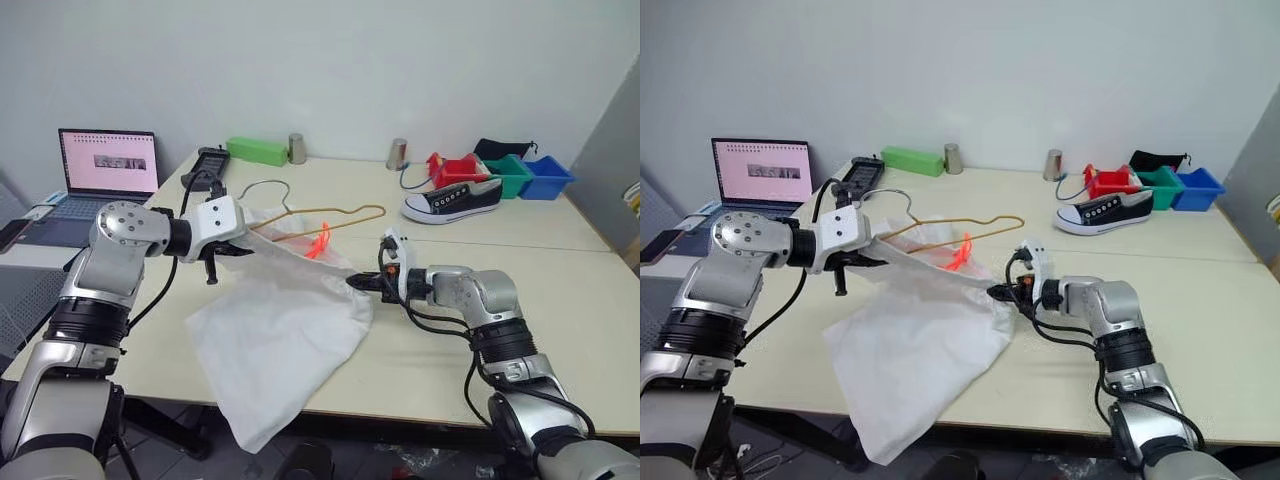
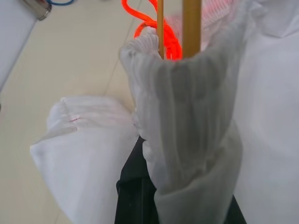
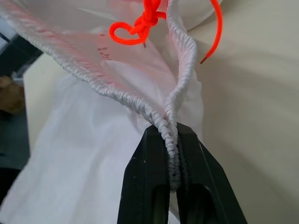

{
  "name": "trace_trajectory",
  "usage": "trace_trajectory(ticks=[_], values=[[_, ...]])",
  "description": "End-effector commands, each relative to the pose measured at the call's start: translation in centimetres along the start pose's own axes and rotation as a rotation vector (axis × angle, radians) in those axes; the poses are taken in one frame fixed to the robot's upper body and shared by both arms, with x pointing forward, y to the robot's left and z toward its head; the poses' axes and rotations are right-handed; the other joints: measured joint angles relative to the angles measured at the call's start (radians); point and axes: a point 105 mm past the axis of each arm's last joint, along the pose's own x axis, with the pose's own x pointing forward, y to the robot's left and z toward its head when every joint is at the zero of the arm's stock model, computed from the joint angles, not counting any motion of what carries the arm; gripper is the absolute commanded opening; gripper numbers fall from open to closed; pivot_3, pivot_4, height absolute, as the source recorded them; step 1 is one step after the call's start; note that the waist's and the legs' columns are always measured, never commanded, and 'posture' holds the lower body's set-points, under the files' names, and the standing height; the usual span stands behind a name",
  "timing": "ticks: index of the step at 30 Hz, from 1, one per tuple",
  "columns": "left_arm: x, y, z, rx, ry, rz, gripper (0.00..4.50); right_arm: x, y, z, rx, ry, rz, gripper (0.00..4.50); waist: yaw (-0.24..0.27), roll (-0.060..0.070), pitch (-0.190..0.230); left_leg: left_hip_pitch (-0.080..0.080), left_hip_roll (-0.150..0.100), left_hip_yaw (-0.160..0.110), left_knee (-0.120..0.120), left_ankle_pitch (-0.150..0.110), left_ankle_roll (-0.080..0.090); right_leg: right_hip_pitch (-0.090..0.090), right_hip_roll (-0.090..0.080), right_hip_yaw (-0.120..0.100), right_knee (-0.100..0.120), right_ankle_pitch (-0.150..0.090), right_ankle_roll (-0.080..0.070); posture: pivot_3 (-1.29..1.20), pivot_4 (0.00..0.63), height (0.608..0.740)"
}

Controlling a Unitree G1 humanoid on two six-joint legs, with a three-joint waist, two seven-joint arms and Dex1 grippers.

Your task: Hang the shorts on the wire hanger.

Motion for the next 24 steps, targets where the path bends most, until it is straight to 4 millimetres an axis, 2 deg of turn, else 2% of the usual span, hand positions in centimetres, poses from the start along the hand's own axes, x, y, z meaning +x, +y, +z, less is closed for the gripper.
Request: trace_trajectory(ticks=[1, 7, 18, 21, 24], values=[[-1.7, -0.3, -0.2, 0.023, 0.049, -0.045, 0.0, -1.8, -0.9, 1.4, -0.139, -0.024, -0.069, 0.05, 0.004, 0.0, 0.0, 0.0, 0.0, 0.0, 0.0, 0.0, 0.0, 0.0, 0.0, 0.0, 0.0, 0.0, 0.0, 0.5, 0.0, 0.74], [-2.2, -0.7, -1.6, 0.035, 0.136, -0.094, 0.0, -3.9, -1.3, 2.3, -0.252, -0.012, -0.116, 0.05, 0.023, 0.001, 0.0, -0.001, 0.0, 0.0, 0.0, 0.0, 0.0, 0.0, 0.0, -0.001, -0.003, 0.0, 0.0, 0.48, 0.0, 0.74], [-2.1, -0.6, -2.1, 0.073, 0.176, -0.145, 0.0, -6.2, -1.2, 3.3, -0.404, 0.028, -0.158, 0.05, 0.044, 0.001, 0.001, -0.003, 0.0, 0.0, 0.0, 0.0, 0.0, 0.001, 0.0, -0.002, -0.007, 0.0, 0.001, 0.45, 0.0, 0.74], [-1.8, 0.3, -1.6, 0.092, 0.147, -0.095, 0.0, -6.5, -1.2, 3.6, -0.412, 0.025, -0.161, 0.05, 0.043, 0.001, 0.001, -0.003, 0.001, 0.0, 0.0, 0.0, 0.0, 0.001, 0.0, -0.002, -0.007, 0.0, 0.001, 0.44, 0.0, 0.74], [-1.4, 1.8, -0.2, 0.106, 0.069, -0.019, 0.0, -6.3, -1.1, 3.2, -0.407, 0.037, -0.151, 0.05, 0.044, 0.001, 0.001, -0.003, 0.001, -0.001, 0.0, 0.0, 0.0, 0.001, 0.0, -0.003, -0.007, 0.0, 0.001, 0.44, 0.0, 0.74]])
